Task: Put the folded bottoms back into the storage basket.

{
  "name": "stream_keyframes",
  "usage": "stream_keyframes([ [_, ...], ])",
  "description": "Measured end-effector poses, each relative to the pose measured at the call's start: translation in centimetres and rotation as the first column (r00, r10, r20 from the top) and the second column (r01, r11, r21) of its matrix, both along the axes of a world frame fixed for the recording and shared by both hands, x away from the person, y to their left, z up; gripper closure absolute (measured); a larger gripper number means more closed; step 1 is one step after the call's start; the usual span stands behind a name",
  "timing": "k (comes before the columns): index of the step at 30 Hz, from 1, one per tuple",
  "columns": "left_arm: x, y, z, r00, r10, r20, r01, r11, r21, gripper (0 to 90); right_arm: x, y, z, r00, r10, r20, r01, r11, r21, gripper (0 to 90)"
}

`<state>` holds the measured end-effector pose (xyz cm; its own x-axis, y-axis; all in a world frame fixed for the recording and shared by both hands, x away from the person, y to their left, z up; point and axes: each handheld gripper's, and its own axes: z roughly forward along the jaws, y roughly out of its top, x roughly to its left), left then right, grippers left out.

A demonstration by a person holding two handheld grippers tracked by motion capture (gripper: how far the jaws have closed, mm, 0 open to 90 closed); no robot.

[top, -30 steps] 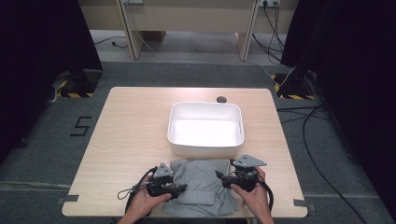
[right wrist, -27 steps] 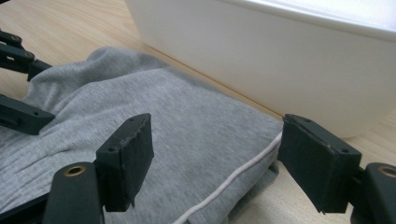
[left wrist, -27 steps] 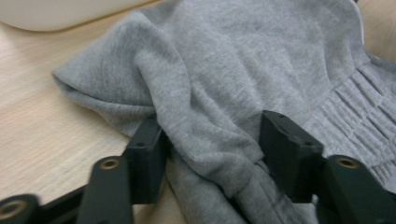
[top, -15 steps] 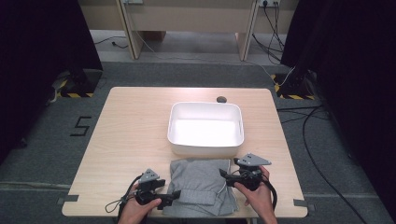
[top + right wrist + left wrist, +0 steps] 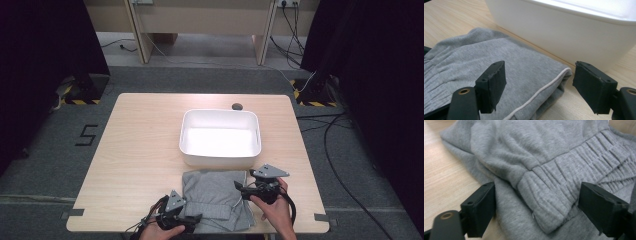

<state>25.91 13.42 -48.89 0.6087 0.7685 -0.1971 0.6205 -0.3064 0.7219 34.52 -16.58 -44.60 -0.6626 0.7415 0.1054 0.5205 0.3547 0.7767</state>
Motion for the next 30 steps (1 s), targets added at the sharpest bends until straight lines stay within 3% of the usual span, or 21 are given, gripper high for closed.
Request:
stream_keyframes([
  [6, -0.4, -0.5, 0.0, 0.9985, -0.030, 0.045, 0.028, 0.9990, 0.035, 29.2, -0.1, 0.5, 0.1, 0.9998, 0.019, 0.008, -0.019, 1.000, -0.009, 26.7],
  [14, -0.4, -0.4, -0.1, 0.9969, -0.056, 0.055, 0.055, 0.9983, 0.018, 45.0, -0.1, 0.7, -0.1, 0.9998, 0.020, -0.007, -0.020, 1.000, -0.002, 26.7],
  [18, -0.8, -0.4, -0.2, 0.9943, -0.080, 0.070, 0.081, 0.9967, -0.008, 60.5, -0.1, 0.7, -0.1, 0.9998, 0.018, -0.011, -0.018, 1.000, 0.004, 26.7],
  [24, -0.7, 0.2, -0.3, 0.9932, -0.106, 0.048, 0.108, 0.9931, -0.045, 66.3, -0.1, 0.5, -0.1, 0.9999, 0.014, -0.008, -0.014, 1.000, 0.010, 27.0],
  [30, -1.1, 1.2, -0.2, 0.9881, -0.152, 0.026, 0.153, 0.9869, -0.052, 67.1, -0.1, 0.1, 0.1, 0.9999, 0.011, -0.013, -0.010, 1.000, 0.019, 26.9],
])
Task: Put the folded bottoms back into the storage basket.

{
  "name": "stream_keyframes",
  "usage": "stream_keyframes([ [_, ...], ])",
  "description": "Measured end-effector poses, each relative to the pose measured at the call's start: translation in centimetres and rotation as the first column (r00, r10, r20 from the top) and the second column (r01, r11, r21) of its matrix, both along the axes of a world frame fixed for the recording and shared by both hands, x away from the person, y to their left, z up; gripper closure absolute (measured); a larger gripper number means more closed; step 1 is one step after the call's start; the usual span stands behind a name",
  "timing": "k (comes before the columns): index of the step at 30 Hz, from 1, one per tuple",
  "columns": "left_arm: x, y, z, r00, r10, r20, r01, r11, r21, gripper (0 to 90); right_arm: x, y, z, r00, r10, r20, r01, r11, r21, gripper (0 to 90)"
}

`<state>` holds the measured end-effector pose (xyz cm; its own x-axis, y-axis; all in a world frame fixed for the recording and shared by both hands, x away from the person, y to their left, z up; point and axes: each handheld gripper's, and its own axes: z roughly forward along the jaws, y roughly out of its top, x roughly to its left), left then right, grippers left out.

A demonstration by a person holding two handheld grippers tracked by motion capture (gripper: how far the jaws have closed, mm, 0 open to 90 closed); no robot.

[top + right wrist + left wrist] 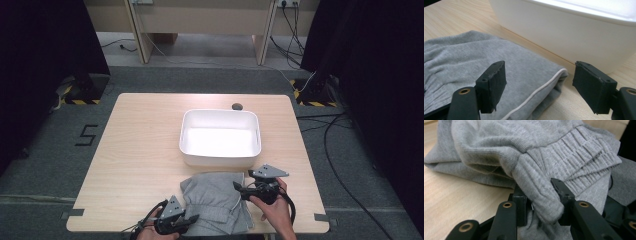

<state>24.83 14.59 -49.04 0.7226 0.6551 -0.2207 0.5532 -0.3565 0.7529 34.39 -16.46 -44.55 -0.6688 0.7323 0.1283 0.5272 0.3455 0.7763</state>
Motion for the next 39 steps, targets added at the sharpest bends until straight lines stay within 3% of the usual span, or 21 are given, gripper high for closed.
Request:
stream_keyframes([
  [4, -0.2, 0.8, 0.2, 0.9996, -0.025, -0.016, 0.025, 0.9997, 0.007, 67.3, 0.0, 0.2, -0.2, 0.9996, 0.020, -0.020, -0.020, 1.000, 0.006, 25.9],
  [8, -0.3, 1.7, 0.1, 0.9992, -0.032, -0.025, 0.031, 0.9995, -0.006, 66.9, 0.2, 0.7, -1.0, 0.9970, 0.031, -0.071, -0.032, 0.999, -0.006, 19.0],
  [10, -0.4, 2.1, 0.2, 0.9991, -0.037, -0.021, 0.037, 0.9993, 0.010, 66.6, 0.5, 0.8, -1.6, 0.9947, 0.025, -0.100, -0.027, 1.000, -0.013, 17.6],
  [14, -0.7, 2.5, 0.1, 0.9996, -0.016, -0.022, 0.016, 0.9999, -0.002, 63.2, 1.2, 0.6, -3.1, 0.9799, 0.054, -0.192, -0.047, 0.998, 0.038, 16.1],
  [17, -0.9, 2.5, 0.1, 1.0000, 0.000, -0.008, 0.000, 1.0000, 0.010, 51.4, 1.2, 1.1, -3.6, 0.9714, 0.094, -0.218, -0.086, 0.995, 0.044, 16.0],
  [19, -1.1, 2.5, 0.2, 0.9994, 0.034, -0.007, -0.033, 0.9991, 0.027, 38.0, 1.2, 1.3, -4.1, 0.9737, 0.140, -0.180, -0.130, 0.989, 0.064, 19.3],
  [24, -1.7, 2.5, 0.3, 0.9923, 0.123, -0.018, -0.122, 0.9906, 0.062, 28.1, 1.1, 1.2, -4.4, 0.9729, 0.165, -0.162, -0.150, 0.984, 0.101, 32.3],
  [28, -2.5, 2.1, 0.5, 0.9909, 0.134, -0.009, -0.132, 0.9843, 0.117, 23.2, 0.9, 1.5, -4.4, 0.9712, 0.179, -0.158, -0.165, 0.982, 0.094, 41.6],
  [30, -2.8, 1.9, 0.5, 0.9909, 0.135, -0.009, -0.133, 0.9844, 0.116, 22.2, 0.8, 1.7, -4.4, 0.9756, 0.162, -0.149, -0.150, 0.985, 0.083, 47.7],
  [34, -2.6, 1.5, 0.5, 0.9882, 0.150, -0.031, -0.148, 0.9871, 0.061, 23.4, 0.4, 2.1, -4.3, 0.9797, 0.161, -0.120, -0.153, 0.986, 0.069, 53.0],
  [37, -2.3, 1.5, 0.2, 0.9885, 0.149, -0.026, -0.149, 0.9888, 0.014, 37.0, 0.3, 2.1, -4.2, 0.9805, 0.164, -0.108, -0.158, 0.986, 0.062, 55.6],
  [39, -2.2, 1.6, 0.2, 0.9885, 0.150, -0.017, -0.150, 0.9886, 0.019, 46.2, 0.2, 2.2, -4.1, 0.9808, 0.166, -0.102, -0.161, 0.985, 0.056, 56.7],
])
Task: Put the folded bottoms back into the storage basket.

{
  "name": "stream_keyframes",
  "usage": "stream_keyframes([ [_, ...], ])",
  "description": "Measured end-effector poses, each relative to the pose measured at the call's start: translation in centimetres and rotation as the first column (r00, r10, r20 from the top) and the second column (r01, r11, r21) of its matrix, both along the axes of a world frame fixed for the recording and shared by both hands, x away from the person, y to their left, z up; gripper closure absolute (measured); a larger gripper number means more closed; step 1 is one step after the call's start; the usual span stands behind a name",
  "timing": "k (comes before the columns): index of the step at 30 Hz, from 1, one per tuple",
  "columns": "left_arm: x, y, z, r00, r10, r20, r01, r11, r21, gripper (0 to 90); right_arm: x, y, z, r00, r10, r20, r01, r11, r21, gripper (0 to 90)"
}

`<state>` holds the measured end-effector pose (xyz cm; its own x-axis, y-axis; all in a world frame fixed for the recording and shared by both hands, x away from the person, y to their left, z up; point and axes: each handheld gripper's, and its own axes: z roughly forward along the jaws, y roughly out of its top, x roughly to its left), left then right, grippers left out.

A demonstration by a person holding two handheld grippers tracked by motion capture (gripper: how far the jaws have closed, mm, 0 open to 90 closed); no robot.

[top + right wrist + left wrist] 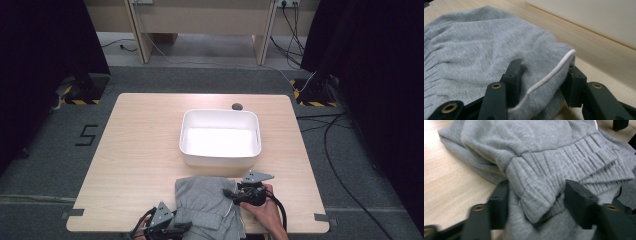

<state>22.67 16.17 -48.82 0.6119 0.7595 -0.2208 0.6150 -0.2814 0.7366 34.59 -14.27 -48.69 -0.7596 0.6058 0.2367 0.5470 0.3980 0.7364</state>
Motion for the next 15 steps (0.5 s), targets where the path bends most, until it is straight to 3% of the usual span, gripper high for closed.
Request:
stream_keyframes([
  [1, 0.19, 0.20, -0.10, 0.9999, 0.003, -0.014, -0.004, 0.9995, -0.031, 56.1, -0.06, -0.01, 0.03, 1.0000, 0.003, 0.006, -0.003, 1.000, 0.001, 58.6],
  [2, 0.41, 0.44, -0.28, 0.9996, 0.009, -0.027, -0.011, 0.9977, -0.067, 56.1, -0.06, -0.01, 0.03, 1.0000, 0.003, 0.006, -0.003, 1.000, 0.001, 58.6],
  [3, 0.61, 0.67, -0.44, 0.9992, 0.011, -0.040, -0.015, 0.9951, -0.097, 61.6, -0.02, -0.04, 0.05, 0.9998, 0.008, 0.017, -0.008, 1.000, 0.001, 59.6],
  [5, 0.84, 0.96, -0.60, 0.9987, 0.002, -0.052, -0.008, 0.9923, -0.124, 67.9, -0.01, -0.03, 0.06, 0.9995, 0.010, 0.030, -0.010, 1.000, 0.001, 61.6],
  [8, 0.80, 0.75, -0.56, 0.9993, -0.019, -0.032, 0.016, 0.9945, -0.103, 70.7, -0.28, 0.12, 0.22, 0.9982, 0.006, 0.060, -0.006, 1.000, -0.004, 65.3],
  [15, 0.89, 0.91, -0.31, 0.9975, -0.051, -0.050, 0.044, 0.9922, -0.117, 72.5, -0.30, -0.01, 0.54, 0.9959, 0.010, 0.090, -0.012, 1.000, 0.020, 68.9],
])
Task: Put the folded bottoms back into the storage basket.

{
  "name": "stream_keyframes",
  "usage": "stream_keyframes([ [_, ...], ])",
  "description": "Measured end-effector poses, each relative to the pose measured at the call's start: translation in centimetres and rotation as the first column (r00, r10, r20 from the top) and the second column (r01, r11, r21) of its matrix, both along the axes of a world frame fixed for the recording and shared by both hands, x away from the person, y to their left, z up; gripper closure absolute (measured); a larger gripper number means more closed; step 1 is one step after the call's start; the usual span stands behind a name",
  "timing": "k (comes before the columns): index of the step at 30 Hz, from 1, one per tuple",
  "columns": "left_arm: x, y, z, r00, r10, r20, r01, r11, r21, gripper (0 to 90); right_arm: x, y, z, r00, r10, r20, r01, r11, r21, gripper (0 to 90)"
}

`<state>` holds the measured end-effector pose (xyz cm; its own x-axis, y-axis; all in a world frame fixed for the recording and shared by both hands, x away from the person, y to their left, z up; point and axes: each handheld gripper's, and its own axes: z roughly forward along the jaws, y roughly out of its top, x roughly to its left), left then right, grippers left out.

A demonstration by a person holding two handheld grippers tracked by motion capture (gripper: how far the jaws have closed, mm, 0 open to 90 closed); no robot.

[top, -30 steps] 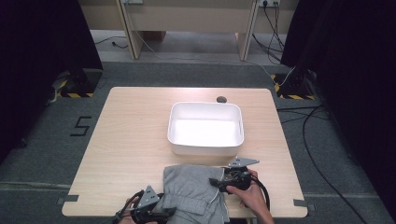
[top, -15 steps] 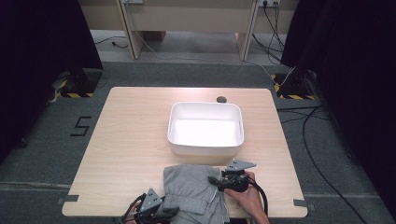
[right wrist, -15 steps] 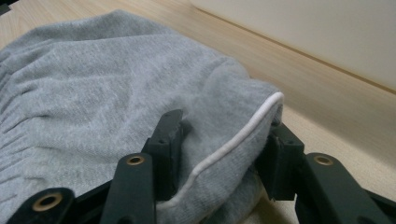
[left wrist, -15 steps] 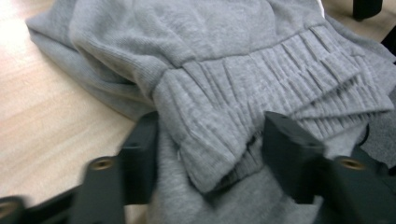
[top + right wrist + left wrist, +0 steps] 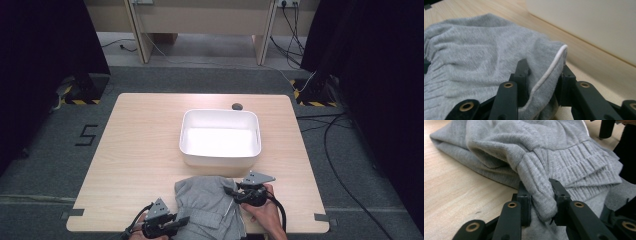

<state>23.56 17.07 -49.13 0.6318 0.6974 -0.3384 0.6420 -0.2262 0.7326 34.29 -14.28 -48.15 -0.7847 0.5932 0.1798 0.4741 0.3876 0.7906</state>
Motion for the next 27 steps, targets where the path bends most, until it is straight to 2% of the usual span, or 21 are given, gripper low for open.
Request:
stream_keyframes([
  [2, -0.1, -0.1, 0.2, 0.9999, -0.012, 0.003, 0.012, 0.9999, -0.002, 72.9, 0.0, -0.1, 0.2, 1.0000, -0.002, 0.006, 0.002, 1.000, 0.011, 69.4],
  [5, 0.0, -0.2, 0.5, 0.9993, -0.028, -0.023, 0.026, 0.9982, -0.053, 73.3, -0.2, -0.1, 0.8, 0.9996, 0.002, 0.028, -0.003, 1.000, 0.015, 69.8],
  [6, 0.1, -0.3, 0.6, 0.9992, -0.031, -0.026, 0.030, 0.9979, -0.057, 73.5, -0.2, -0.1, 1.1, 0.9994, 0.001, 0.035, -0.002, 1.000, 0.025, 70.1],
  [11, 0.1, -0.9, 1.1, 0.9987, -0.051, -0.002, 0.051, 0.9968, -0.061, 73.9, -0.3, -0.6, 1.8, 0.9986, -0.006, 0.052, 0.004, 1.000, 0.031, 70.8],
  [16, -0.1, -0.7, 2.1, 0.9983, -0.055, 0.022, 0.056, 0.9961, -0.068, 74.0, -0.4, -0.7, 2.4, 0.9974, -0.007, 0.071, 0.004, 0.999, 0.045, 71.4],
  [20, 0.1, -0.4, 2.8, 0.9982, -0.056, 0.024, 0.058, 0.9932, -0.101, 74.0, -0.7, -0.6, 3.3, 0.9950, -0.010, 0.099, 0.005, 0.999, 0.050, 71.5],
  [24, 0.1, -0.3, 3.6, 0.9964, -0.069, 0.050, 0.073, 0.9937, -0.085, 74.0, -0.8, -0.7, 4.0, 0.9922, -0.005, 0.125, -0.002, 0.998, 0.055, 71.6],
  [27, 0.1, -0.4, 4.2, 0.9948, -0.077, 0.066, 0.082, 0.9935, -0.079, 74.0, -0.8, -0.8, 4.1, 0.9931, -0.006, 0.117, -0.003, 0.997, 0.072, 71.8],
])
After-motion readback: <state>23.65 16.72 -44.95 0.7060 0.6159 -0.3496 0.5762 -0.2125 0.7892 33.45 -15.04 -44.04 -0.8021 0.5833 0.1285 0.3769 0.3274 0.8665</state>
